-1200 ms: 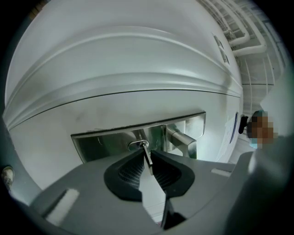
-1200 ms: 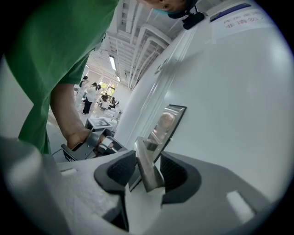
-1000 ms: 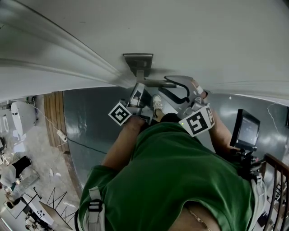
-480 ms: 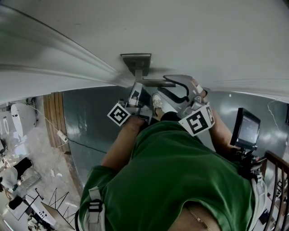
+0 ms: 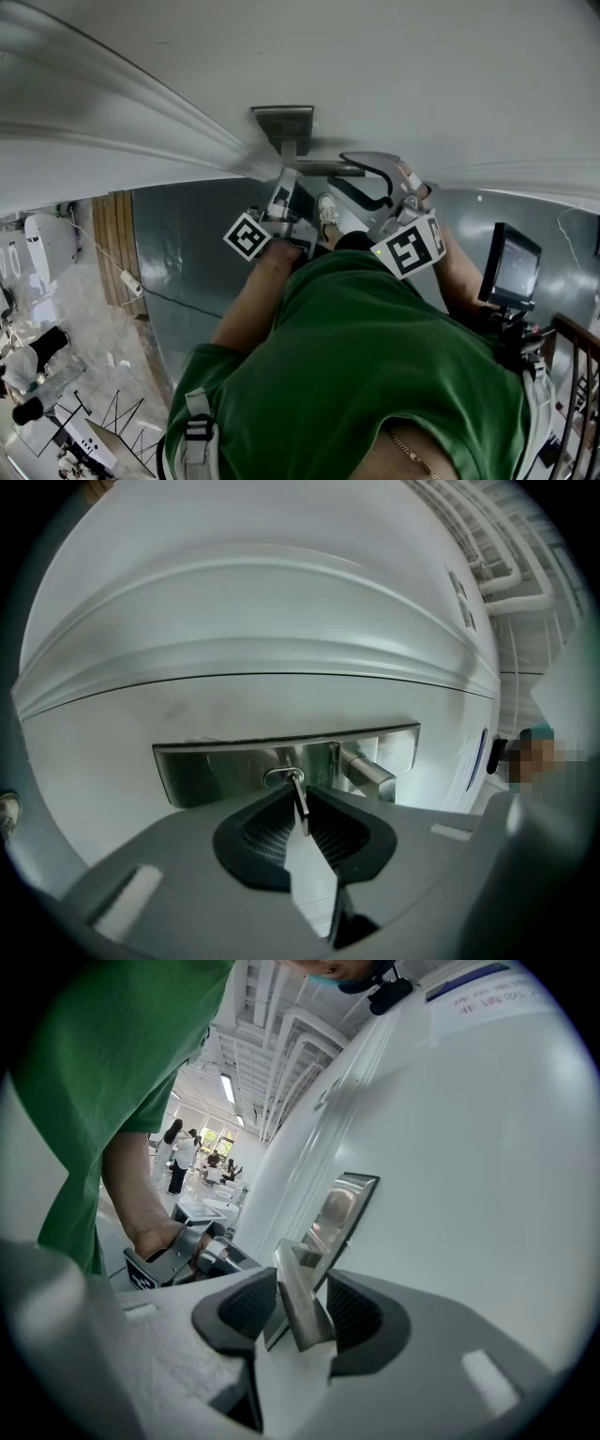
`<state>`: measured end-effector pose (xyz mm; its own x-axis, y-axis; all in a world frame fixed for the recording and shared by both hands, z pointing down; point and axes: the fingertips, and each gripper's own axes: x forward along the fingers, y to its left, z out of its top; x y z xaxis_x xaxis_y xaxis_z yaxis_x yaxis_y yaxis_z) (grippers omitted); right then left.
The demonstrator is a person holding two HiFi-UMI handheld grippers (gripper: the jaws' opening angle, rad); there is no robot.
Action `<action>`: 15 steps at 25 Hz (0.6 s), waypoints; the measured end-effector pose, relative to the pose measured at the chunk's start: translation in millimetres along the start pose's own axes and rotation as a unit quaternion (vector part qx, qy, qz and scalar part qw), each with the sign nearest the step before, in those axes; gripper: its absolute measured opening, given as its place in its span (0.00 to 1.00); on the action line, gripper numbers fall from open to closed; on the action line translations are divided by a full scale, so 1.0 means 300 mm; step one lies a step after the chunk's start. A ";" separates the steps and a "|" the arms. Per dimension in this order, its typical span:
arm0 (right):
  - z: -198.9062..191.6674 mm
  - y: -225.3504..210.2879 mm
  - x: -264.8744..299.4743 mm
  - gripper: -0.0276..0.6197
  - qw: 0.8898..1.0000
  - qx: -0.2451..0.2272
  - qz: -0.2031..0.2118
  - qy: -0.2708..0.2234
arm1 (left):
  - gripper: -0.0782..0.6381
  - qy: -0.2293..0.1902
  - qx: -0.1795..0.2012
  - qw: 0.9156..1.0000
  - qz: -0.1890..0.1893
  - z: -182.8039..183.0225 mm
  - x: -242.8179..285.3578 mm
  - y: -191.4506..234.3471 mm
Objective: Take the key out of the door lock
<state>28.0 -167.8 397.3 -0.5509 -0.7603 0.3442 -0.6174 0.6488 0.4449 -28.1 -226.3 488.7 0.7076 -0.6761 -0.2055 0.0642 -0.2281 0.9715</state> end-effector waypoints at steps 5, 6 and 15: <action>-0.002 0.003 -0.002 0.29 1.000 -0.002 0.001 0.000 | 0.16 0.000 -0.008 1.000 0.018 0.000 0.000 0.002; -0.003 0.003 -0.002 0.29 1.000 -0.002 0.001 -0.001 | 0.16 0.000 -0.009 1.000 0.023 0.000 0.000 0.003; 0.000 0.008 -0.003 0.29 1.000 -0.004 0.004 -0.001 | 0.15 0.008 -0.003 0.999 0.039 0.003 0.004 0.007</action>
<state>27.0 -165.7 398.1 -0.5565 -0.7549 0.3470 -0.6083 0.6547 0.4487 -27.7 -228.2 490.5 0.7210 -0.6810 -0.1280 0.0127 -0.1717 0.9851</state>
